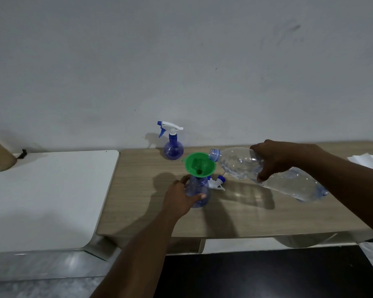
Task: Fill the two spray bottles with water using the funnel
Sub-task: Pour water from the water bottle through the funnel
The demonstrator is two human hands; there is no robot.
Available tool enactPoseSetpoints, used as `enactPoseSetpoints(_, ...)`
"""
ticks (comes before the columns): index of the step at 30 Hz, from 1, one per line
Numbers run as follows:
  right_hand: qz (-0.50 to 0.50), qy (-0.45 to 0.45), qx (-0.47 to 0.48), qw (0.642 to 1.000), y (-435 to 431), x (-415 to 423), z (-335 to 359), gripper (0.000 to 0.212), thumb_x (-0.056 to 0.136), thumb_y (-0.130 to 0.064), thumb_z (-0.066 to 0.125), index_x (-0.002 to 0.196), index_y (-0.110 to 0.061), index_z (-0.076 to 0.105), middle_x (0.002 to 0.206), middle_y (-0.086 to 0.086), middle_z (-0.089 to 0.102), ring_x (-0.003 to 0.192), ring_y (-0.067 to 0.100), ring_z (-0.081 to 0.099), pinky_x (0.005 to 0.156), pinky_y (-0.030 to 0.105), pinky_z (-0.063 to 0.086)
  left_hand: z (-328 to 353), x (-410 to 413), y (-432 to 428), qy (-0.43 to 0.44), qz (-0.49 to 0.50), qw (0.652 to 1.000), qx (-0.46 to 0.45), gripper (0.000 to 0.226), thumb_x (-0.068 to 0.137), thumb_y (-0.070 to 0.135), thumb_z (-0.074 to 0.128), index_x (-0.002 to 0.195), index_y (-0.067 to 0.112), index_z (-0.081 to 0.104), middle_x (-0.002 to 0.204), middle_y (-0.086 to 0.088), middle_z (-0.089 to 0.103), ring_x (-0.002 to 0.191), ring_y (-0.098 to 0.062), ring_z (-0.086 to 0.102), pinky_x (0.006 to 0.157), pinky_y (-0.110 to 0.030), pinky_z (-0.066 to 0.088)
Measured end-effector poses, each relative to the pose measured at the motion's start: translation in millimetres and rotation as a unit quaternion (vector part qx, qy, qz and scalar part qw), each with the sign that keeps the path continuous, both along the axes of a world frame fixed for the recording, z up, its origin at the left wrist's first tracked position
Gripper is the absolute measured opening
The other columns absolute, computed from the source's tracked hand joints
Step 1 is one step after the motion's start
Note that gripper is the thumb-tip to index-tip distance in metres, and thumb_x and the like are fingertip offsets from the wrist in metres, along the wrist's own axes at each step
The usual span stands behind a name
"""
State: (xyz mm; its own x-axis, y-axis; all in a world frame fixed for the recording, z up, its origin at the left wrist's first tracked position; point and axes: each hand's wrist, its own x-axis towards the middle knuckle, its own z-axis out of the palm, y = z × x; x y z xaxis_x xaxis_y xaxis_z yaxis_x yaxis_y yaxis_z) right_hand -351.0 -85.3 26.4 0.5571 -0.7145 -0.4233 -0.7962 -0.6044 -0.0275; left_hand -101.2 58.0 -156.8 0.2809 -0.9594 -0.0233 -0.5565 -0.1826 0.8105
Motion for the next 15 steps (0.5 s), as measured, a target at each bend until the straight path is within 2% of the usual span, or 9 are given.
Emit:
enactPoseSetpoints(2,-0.002,0.008,0.002,1.0,1,1,2,0.057,0.057,-0.051,0.088,0.082,-0.033,0.039,0.084,-0.012,0.051,0.083,0.014,0.054,0.062,0.027,0.042,2,-1,0,0.001,0.0,1.0,0.002,0.063,0.064,0.05,0.089,0.116,0.031,0.062,0.1,0.006,0.067,0.089,-0.014,0.066,0.08,-0.035,0.057)
enactPoseSetpoints(5,-0.004,0.022,0.005,1.0,2,1,3,0.059,0.058,-0.051,0.088,0.09,-0.03,0.043,0.085,-0.013,0.049,0.086,0.016,0.055,0.064,0.027,0.042,2,0,1,0.004,0.003,1.0,0.005,0.067,0.061,0.054,0.088,0.119,0.032,0.061,0.102,0.006,0.068,0.091,-0.013,0.067,0.081,-0.037,0.058)
enactPoseSetpoints(8,-0.004,0.038,0.004,0.999,2,0,4,0.061,0.058,-0.049,0.088,0.095,-0.029,0.043,0.086,-0.012,0.047,0.089,0.017,0.056,0.069,0.029,0.047,1,-1,2,0.002,0.004,1.0,0.006,0.073,0.06,0.059,0.086,0.123,0.031,0.061,0.105,0.006,0.068,0.094,-0.013,0.067,0.082,-0.039,0.059)
enactPoseSetpoints(11,-0.003,0.05,0.003,0.999,2,0,6,0.062,0.058,-0.049,0.088,0.095,-0.029,0.043,0.086,-0.01,0.049,0.089,0.018,0.059,0.076,0.034,0.053,2,-1,1,0.001,0.005,1.0,0.005,0.068,0.062,0.055,0.087,0.121,0.031,0.062,0.104,0.006,0.068,0.093,-0.013,0.067,0.083,-0.04,0.058)
enactPoseSetpoints(15,-0.006,0.056,0.001,0.998,6,2,11,0.062,0.061,-0.047,0.088,0.098,-0.027,0.042,0.087,-0.01,0.046,0.088,0.018,0.057,0.068,0.029,0.047,4,-1,1,0.006,0.005,1.0,0.009,0.069,0.065,0.05,0.089,0.125,0.027,0.062,0.108,0.006,0.067,0.096,-0.014,0.066,0.085,-0.037,0.057)
